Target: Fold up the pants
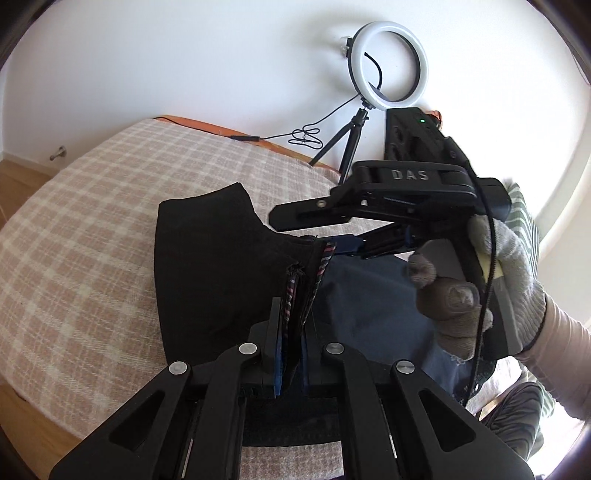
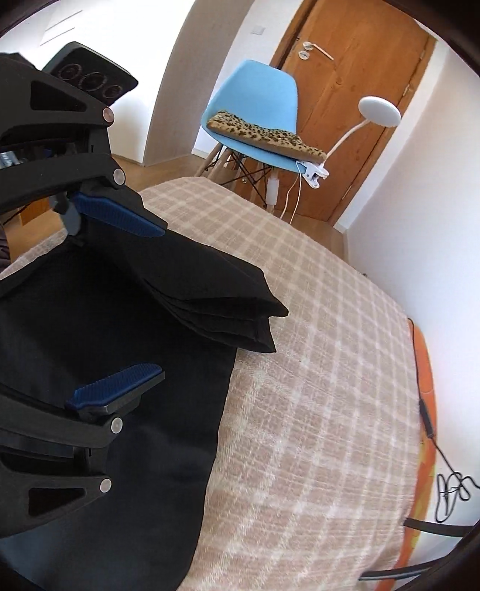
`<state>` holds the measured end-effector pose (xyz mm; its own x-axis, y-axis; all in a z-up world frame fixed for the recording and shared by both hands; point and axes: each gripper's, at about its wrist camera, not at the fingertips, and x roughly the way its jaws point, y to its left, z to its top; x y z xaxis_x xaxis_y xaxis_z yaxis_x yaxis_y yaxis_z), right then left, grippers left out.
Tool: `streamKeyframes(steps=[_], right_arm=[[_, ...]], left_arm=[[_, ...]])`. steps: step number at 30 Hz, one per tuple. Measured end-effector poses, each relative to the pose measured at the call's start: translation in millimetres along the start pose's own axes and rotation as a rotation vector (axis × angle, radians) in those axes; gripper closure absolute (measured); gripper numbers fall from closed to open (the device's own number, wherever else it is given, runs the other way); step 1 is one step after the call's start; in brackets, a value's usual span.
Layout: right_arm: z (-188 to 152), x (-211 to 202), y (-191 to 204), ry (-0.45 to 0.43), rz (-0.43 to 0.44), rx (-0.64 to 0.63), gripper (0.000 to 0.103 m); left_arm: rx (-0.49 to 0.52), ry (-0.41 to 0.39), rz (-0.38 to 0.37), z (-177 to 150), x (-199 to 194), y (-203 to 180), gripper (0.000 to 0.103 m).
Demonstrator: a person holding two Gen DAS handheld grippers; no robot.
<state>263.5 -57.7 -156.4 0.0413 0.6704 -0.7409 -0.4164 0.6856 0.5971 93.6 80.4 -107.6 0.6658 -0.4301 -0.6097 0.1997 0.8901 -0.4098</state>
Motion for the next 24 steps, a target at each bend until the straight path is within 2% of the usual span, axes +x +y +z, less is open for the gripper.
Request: streamKeyframes(steps=[3, 5, 7, 8, 10, 12, 16, 18, 24], right_arm=[[10, 21, -8, 0.012, 0.065, 0.072, 0.031], [16, 29, -10, 0.003, 0.106, 0.105, 0.044], [22, 34, -7, -0.001, 0.136, 0.115, 0.062], [24, 34, -4, -0.004, 0.136, 0.107, 0.066], [27, 30, 5, -0.023, 0.110, 0.082, 0.085], [27, 15, 10, -0.058, 0.074, 0.055, 0.096], [22, -24, 14, -0.147, 0.046, 0.032, 0.102], [19, -45, 10, -0.179, 0.052, 0.032, 0.102], [-3, -101, -1, -0.266, -0.001, 0.022, 0.102]], left_arm=[[0.051, 0.023, -0.002, 5, -1, -6, 0.098], [0.080, 0.044, -0.013, 11, -2, -12, 0.098], [0.137, 0.052, -0.002, 18, -8, -21, 0.098], [0.160, 0.051, 0.000, 21, -11, -26, 0.098], [0.184, 0.052, -0.001, 30, -18, -34, 0.098], [0.184, 0.065, -0.011, 39, -21, -40, 0.098], [0.203, 0.105, -0.033, 46, -19, -62, 0.098], [0.235, 0.113, -0.044, 46, -18, -80, 0.098], [0.277, 0.128, -0.092, 36, -8, -126, 0.098]])
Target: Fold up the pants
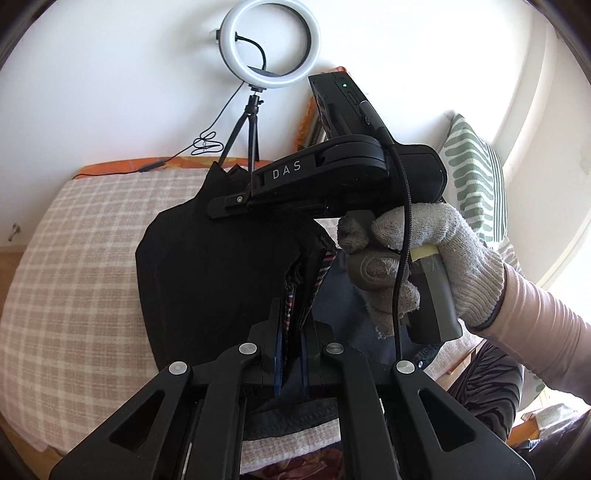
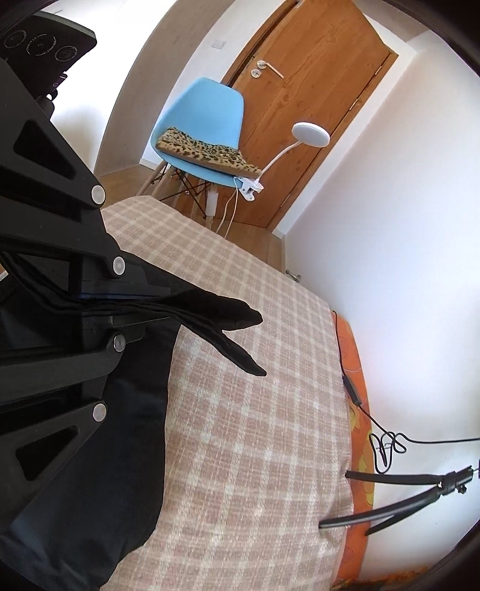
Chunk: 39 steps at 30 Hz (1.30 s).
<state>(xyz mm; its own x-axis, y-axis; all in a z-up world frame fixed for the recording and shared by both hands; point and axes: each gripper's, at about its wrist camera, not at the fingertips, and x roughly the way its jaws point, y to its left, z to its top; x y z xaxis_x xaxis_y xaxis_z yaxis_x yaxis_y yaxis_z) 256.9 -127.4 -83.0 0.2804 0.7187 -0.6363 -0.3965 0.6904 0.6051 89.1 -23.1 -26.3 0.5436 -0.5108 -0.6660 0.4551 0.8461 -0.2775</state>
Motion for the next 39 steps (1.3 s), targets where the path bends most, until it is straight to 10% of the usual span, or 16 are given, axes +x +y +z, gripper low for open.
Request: streamKeyframes(steps=[24, 27, 33, 39], right_arm=[[-97, -161, -170, -0.123, -0.248, 0.121, 0.103], [-98, -165, -179, -0.125, -0.250, 0.125, 0.103], [-105, -170, -203, -0.128, -0.255, 0.150, 0.103], [-117, -167, -213, -0.105, -0.307, 0.144, 0.101]], left_arm=[[0.009, 0.039, -0.180, -52, 122, -153, 0.097], [0.051, 0.077, -0.188, -56, 117, -159, 0.084], [0.017, 0.064, -0.124, -66, 77, -127, 0.072], [-0.121, 0.024, 0.104, -73, 55, -44, 0.066]])
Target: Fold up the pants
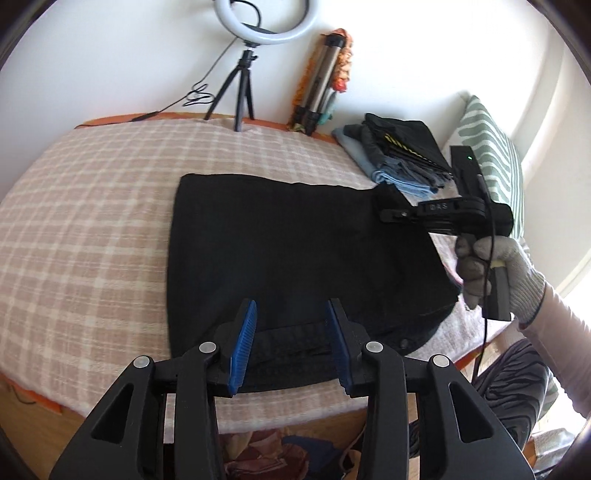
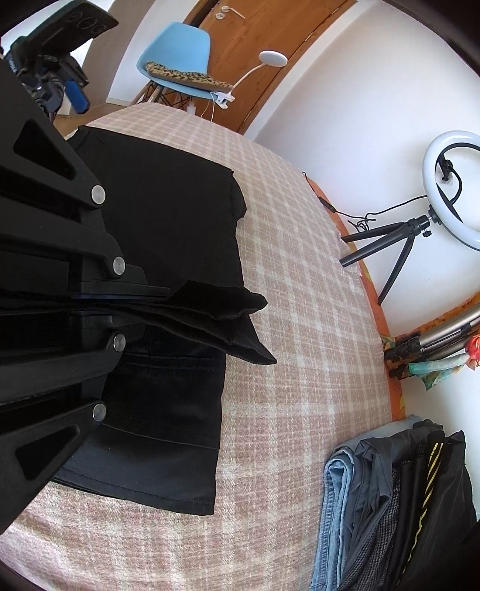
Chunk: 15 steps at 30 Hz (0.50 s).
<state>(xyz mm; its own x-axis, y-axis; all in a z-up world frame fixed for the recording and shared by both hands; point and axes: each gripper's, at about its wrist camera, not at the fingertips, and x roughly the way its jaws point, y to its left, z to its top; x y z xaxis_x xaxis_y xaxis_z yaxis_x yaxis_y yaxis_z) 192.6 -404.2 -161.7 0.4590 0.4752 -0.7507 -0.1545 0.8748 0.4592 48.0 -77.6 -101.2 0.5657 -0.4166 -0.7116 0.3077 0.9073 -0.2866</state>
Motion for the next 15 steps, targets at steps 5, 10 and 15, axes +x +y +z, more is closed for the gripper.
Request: streamKeyframes(steps=[5, 10, 15], right_arm=[[1, -7, -7, -0.013, -0.069, 0.005, 0.083], [3, -43, 12, -0.158, -0.159, -0.038, 0.071], [4, -35, 51, -0.163, -0.168, -0.216, 0.071]], left_arm=[[-0.033, 0.027, 0.097, -6, 16, 34, 0.066], [-0.041, 0.034, 0.134, -15, 23, 45, 0.066], [-0.089, 0.028, 0.143, -25, 21, 57, 0.066]])
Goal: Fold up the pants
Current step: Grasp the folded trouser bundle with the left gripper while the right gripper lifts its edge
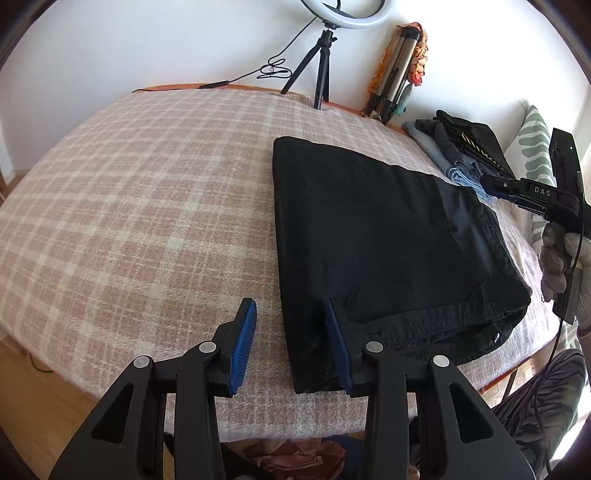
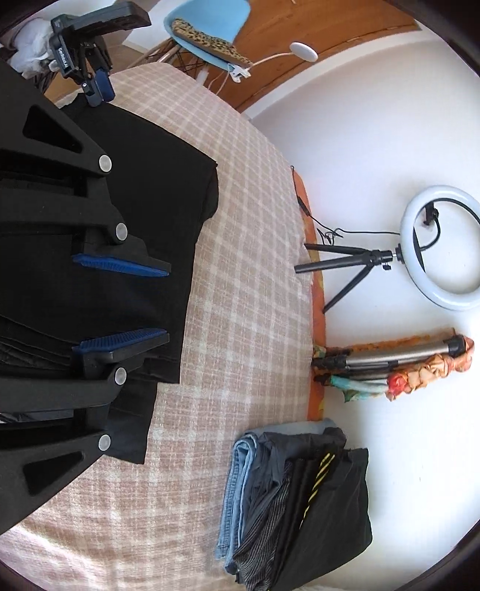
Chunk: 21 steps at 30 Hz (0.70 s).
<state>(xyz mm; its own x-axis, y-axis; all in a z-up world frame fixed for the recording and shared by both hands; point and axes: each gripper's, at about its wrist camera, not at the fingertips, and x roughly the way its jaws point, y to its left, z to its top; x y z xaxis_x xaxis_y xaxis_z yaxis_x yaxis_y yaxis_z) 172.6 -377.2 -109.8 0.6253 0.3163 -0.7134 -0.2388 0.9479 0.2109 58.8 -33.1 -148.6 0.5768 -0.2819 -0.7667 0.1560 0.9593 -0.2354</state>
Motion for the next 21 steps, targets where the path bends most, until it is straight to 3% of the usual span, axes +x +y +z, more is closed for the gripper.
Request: streamKeyframes(steps=[6, 12, 15, 21], right_arm=[[-4, 46, -2, 0.117, 0.000, 0.015, 0.072], [-13, 60, -5, 0.162, -0.042, -0.007, 0.074], [-9, 53, 8, 0.157, -0.074, -0.043, 0.069], [7, 40, 55, 0.165, 0.041, -0.077, 0.058]], left_arm=[[-0.055, 0.001, -0.010, -3, 0, 12, 0.066], [-0.053, 0.010, -0.032, -4, -2, 14, 0.066], [-0.108, 0.007, -0.086, -2, -6, 19, 0.066], [-0.217, 0.016, -0.178, 0, 3, 26, 0.066]])
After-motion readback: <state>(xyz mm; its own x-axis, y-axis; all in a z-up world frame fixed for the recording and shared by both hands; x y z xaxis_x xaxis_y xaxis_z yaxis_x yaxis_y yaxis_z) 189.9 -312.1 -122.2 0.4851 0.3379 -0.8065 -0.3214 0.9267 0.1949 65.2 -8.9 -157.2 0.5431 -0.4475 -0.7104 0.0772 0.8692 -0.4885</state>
